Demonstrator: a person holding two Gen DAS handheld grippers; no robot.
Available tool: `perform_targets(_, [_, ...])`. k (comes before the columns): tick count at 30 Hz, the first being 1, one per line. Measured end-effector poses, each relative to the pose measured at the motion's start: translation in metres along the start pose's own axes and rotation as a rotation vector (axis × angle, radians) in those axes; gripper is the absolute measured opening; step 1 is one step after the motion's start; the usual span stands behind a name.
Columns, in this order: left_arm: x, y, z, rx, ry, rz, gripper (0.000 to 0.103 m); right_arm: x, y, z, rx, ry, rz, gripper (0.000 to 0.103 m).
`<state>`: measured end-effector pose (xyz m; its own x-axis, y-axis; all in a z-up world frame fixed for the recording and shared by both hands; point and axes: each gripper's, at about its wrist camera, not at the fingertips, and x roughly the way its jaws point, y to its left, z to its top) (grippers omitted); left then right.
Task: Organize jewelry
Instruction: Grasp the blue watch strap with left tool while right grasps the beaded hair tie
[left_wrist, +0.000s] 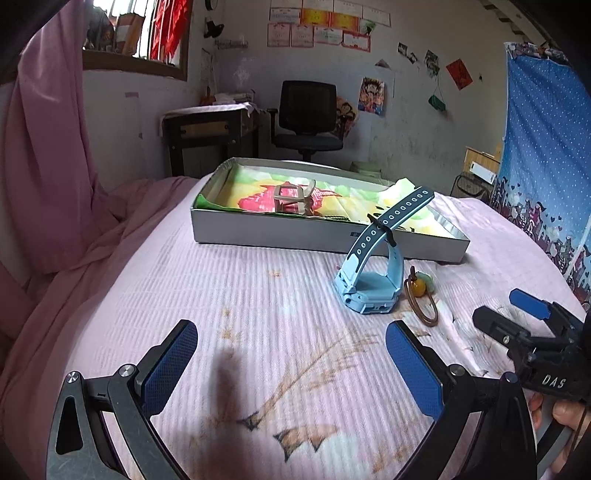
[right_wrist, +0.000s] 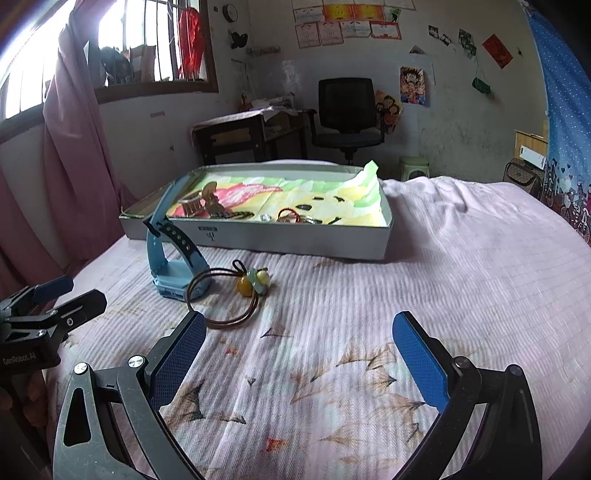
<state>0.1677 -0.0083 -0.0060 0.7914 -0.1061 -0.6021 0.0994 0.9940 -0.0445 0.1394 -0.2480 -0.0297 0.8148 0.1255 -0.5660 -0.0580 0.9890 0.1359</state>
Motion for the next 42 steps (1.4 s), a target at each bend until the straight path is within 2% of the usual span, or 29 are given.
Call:
perform_targets(7, [0.021, -0.005, 0.017, 0.022, 0.056, -0.03, 0.103, 0.017, 0.001, 0.004, -0.007, 0.056, 0.011, 0.097])
perform_targets(10, [0.03, -0.006, 0.022, 0.016, 0.078, -0.068, 0.097, 0.023, 0.003, 0.009, -0.014, 0.06, 0.019, 0.073])
perform_targets(12, [0.037, -0.006, 0.026, 0.01, 0.097, -0.083, 0.087, 0.027, 0.005, 0.011, -0.024, 0.068, 0.025, 0.067])
perform_targets(16, [0.046, -0.005, 0.028, -0.005, 0.115, -0.125, 0.076, 0.033, 0.01, 0.013, -0.046, 0.078, 0.05, 0.053])
perform_targets(20, [0.051, -0.006, 0.024, -0.007, 0.118, -0.147, 0.061, 0.039, 0.02, 0.011, -0.078, 0.091, 0.074, 0.034])
perform_targets(24, [0.054, -0.01, 0.025, -0.004, 0.122, -0.178, 0.049, 0.046, 0.026, 0.01, -0.099, 0.106, 0.09, 0.032])
perform_targets(28, [0.059, -0.012, 0.028, -0.011, 0.128, -0.213, 0.043, 0.053, 0.026, 0.012, -0.087, 0.124, 0.1, 0.032])
perform_targets(30, [0.061, -0.012, 0.028, -0.018, 0.132, -0.231, 0.035, 0.056, 0.024, 0.013, -0.077, 0.131, 0.11, 0.032])
perform_targets(35, [0.063, -0.012, 0.026, -0.03, 0.137, -0.256, 0.026, 0.061, 0.025, 0.013, -0.075, 0.144, 0.139, 0.029])
perform_targets(42, [0.06, -0.014, 0.024, -0.017, 0.123, -0.247, 0.016, 0.061, 0.031, 0.01, -0.104, 0.138, 0.135, 0.01])
